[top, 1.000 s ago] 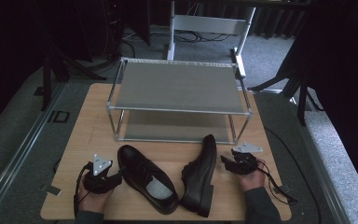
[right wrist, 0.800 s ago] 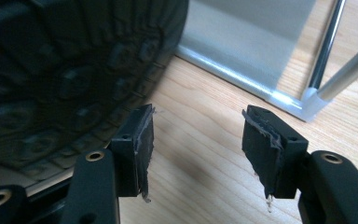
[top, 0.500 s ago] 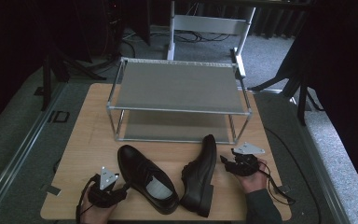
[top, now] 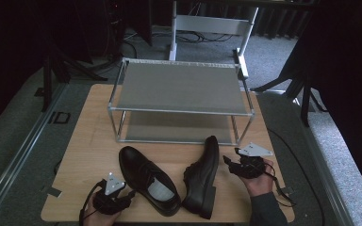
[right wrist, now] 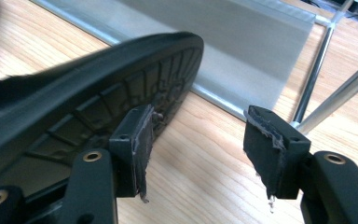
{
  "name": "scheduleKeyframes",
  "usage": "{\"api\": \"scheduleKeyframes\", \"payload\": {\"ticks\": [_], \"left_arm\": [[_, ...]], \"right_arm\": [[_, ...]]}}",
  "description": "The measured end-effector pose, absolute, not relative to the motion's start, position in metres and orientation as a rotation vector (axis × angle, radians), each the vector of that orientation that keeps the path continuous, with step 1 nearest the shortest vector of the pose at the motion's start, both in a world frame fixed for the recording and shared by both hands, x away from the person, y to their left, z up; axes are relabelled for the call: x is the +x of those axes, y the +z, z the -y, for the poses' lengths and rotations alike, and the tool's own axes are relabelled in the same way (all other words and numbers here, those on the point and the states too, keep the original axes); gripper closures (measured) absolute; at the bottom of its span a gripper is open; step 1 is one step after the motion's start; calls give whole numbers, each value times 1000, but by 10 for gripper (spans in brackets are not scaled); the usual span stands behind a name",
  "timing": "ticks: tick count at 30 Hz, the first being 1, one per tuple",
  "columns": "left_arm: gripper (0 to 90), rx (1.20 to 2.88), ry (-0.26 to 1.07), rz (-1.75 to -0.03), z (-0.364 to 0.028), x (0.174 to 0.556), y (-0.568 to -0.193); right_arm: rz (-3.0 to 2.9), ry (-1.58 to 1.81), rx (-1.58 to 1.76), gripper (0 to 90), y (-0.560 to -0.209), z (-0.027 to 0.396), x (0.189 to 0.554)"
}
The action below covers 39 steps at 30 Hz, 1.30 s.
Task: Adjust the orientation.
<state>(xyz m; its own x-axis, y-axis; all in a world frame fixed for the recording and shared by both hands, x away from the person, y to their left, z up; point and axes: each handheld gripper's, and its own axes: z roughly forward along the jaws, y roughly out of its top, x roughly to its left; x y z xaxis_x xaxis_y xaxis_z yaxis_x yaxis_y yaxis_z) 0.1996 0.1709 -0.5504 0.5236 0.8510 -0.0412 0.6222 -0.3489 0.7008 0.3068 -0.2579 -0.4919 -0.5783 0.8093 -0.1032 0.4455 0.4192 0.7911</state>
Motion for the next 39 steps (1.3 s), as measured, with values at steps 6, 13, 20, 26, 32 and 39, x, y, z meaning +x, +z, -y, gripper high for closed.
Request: {"api": "scheduleKeyframes", "payload": {"ticks": [6, 13, 20, 26, 32, 39], "left_arm": [[551, 2091, 421, -1176, -171, 202, -550], [584, 2103, 437, -1167, -166, 209, -549], [597, 2113, 447, -1151, -159, 220, -549], [600, 2121, 447, -1136, -154, 231, -549], [613, 2135, 464, -1104, -143, 246, -549], [624, 2131, 475, -1095, -132, 259, -550]], "right_arm": [[-2201, 1059, 1013, 413, -474, 252, 298], [-2220, 1094, 936, 405, -460, 236, 289], [-2275, 1077, 899, 400, -465, 222, 289], [-2294, 1071, 907, 399, -471, 218, 290], [-2294, 1078, 911, 398, -472, 220, 290], [-2295, 1085, 919, 397, -472, 221, 290]]}}
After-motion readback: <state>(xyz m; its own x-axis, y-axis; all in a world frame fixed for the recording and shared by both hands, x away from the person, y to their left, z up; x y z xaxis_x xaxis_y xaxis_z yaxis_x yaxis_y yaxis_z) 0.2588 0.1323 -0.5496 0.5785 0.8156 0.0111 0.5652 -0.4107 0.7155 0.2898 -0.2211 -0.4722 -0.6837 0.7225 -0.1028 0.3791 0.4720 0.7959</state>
